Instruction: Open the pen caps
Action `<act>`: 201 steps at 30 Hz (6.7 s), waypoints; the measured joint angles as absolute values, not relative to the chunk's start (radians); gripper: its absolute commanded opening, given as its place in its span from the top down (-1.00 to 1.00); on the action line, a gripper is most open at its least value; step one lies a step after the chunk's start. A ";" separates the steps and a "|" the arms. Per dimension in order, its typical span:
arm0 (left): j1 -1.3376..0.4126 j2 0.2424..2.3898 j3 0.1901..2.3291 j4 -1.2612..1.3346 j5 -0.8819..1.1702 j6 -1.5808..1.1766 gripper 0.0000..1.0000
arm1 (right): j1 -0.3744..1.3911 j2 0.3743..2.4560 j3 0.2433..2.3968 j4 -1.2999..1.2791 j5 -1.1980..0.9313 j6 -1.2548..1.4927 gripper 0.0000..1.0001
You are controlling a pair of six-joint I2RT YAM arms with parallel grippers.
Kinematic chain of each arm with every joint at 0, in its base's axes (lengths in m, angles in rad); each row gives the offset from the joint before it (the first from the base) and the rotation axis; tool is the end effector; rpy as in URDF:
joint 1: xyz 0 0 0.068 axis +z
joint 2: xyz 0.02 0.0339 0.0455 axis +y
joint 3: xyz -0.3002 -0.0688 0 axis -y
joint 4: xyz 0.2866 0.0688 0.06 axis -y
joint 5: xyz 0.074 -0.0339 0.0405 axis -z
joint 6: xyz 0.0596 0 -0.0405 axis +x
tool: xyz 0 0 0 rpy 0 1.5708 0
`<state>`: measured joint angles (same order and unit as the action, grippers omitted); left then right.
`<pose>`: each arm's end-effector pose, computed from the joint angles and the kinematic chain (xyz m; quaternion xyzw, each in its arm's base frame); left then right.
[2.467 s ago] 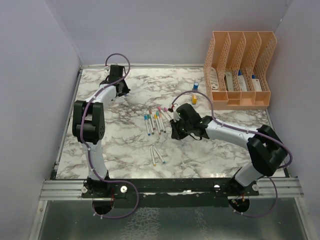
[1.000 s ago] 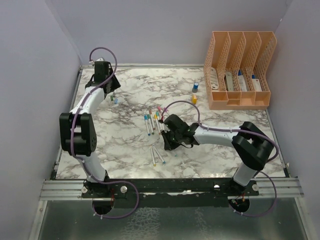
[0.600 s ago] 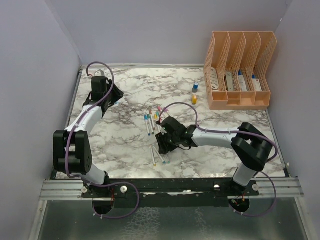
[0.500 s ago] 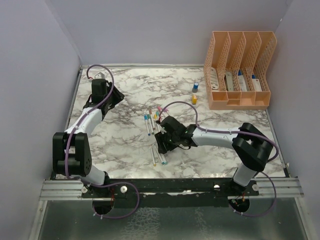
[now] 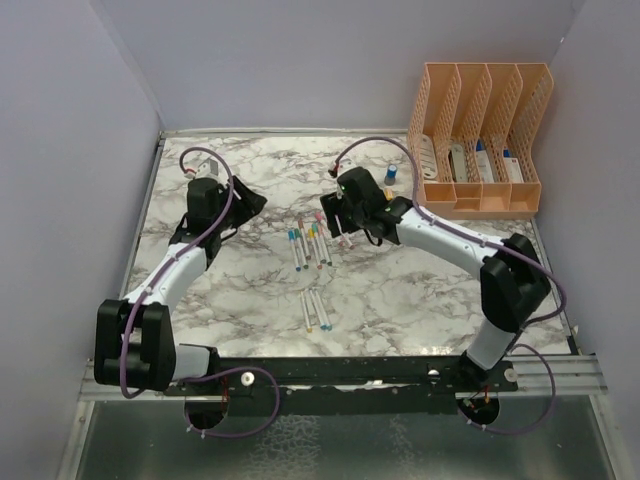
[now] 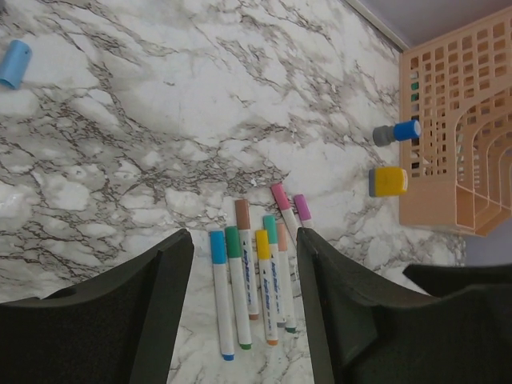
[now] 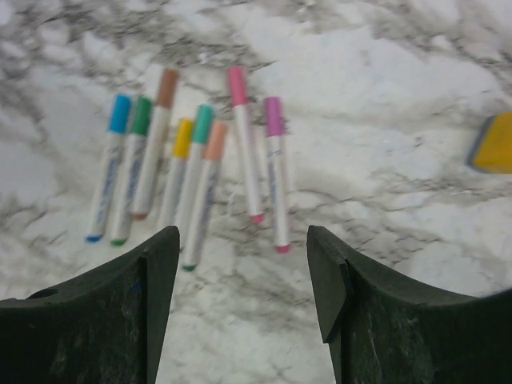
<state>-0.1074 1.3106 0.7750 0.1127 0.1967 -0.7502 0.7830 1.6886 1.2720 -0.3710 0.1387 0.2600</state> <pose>0.3374 -0.0481 0.2546 -0.2134 0.8098 -0.2997 0.4571 0.3145 0.3014 0.2562 -0.2128 0.8976 0.1341 0.3620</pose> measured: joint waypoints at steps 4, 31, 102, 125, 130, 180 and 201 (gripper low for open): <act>-0.126 1.297 0.756 0.144 0.215 -0.762 -0.72 | 0.704 1.794 1.343 -0.378 0.192 0.187 -0.26; -0.144 1.291 0.736 0.209 0.265 -0.814 -0.98 | 0.640 2.022 1.420 -0.399 0.125 0.118 0.03; -0.495 1.715 1.052 0.284 0.194 -0.884 0.61 | 0.626 1.649 1.171 -0.171 -0.226 0.183 0.98; -0.546 1.700 1.022 0.329 0.192 -0.914 1.00 | 0.626 1.649 1.160 -0.156 -0.233 0.207 -0.09; -0.548 1.698 1.011 0.362 0.192 -0.944 1.00 | 0.626 1.649 1.160 -0.147 -0.249 0.214 0.18; -0.204 2.030 1.554 -0.326 -0.140 -0.509 1.00 | 0.737 1.512 0.826 -0.220 -0.112 0.258 0.97; -0.124 2.079 1.500 -0.341 -0.177 -0.472 0.84 | 0.773 1.588 0.835 -0.219 -0.072 0.265 0.97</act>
<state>-0.1242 2.0789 1.5002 -0.3412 -0.1772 -0.4725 0.7734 1.5875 0.8352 -0.2192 -0.0715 0.2649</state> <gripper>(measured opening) 0.162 0.114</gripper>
